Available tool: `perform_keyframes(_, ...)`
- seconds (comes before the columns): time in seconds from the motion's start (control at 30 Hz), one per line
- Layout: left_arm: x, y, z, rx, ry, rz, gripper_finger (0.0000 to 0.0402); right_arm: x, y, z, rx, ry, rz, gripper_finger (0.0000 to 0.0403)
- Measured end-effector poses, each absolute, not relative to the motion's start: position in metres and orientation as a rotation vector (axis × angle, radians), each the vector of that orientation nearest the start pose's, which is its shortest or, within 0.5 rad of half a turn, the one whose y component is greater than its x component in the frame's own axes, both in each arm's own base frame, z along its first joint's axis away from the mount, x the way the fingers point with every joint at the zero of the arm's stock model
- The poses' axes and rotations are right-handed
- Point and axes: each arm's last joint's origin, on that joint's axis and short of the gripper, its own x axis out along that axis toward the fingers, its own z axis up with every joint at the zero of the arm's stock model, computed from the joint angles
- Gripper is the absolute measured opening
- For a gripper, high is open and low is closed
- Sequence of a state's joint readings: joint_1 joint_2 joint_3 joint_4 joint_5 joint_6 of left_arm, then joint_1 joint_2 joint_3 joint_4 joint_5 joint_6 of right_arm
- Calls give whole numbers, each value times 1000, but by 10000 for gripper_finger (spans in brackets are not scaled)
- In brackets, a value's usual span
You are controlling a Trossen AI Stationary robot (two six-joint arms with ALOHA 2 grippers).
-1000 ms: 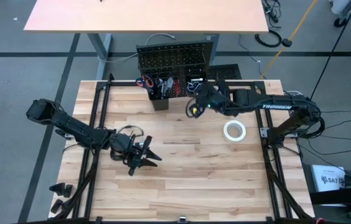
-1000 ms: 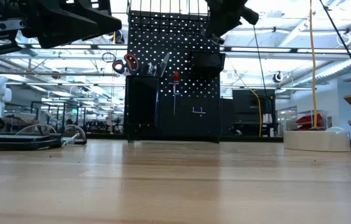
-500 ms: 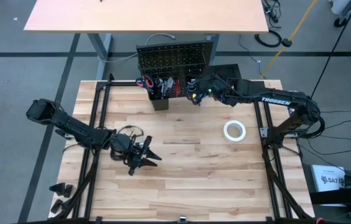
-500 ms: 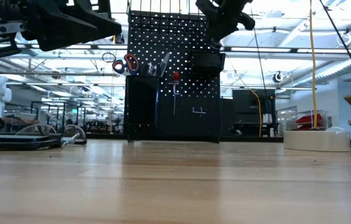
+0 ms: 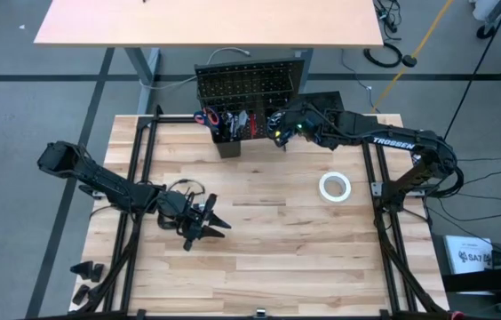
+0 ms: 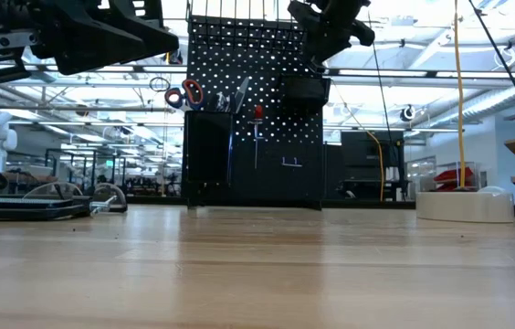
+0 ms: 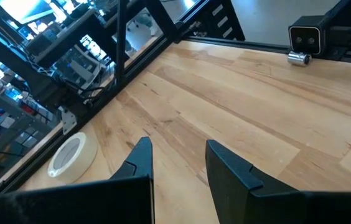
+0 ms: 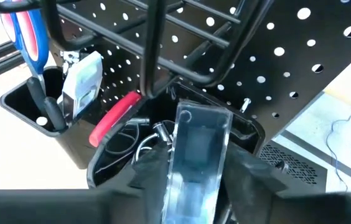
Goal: Hang tools onto peg board
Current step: Put the object on the right black bin on the peg board, then hang the tape on the peg board
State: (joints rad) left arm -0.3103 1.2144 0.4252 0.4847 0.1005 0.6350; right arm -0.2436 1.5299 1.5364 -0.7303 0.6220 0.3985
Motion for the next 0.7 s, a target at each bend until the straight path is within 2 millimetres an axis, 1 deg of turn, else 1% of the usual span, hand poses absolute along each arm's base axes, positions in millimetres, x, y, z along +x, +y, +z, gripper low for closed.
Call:
perform_keyframes(0.17,223,-75,190,653,165,-491,84,309,-94,368,217,554,-956,187)
perform_keyframes(0.3,223,-75,190,653,165,-491,84,310,-93,368,237,564,-914,213)
perform_keyframes(0.4,223,-75,190,653,165,-491,84,310,-93,368,230,571,-906,222)
perform_keyframes(0.5,223,-75,190,653,164,-491,84,310,-88,367,216,591,-891,224)
perform_keyframes(0.6,223,-74,190,652,165,-490,84,307,-79,366,226,621,-878,225)
perform_keyframes(0.7,223,-75,190,636,168,-490,84,303,-67,361,237,692,-871,225)
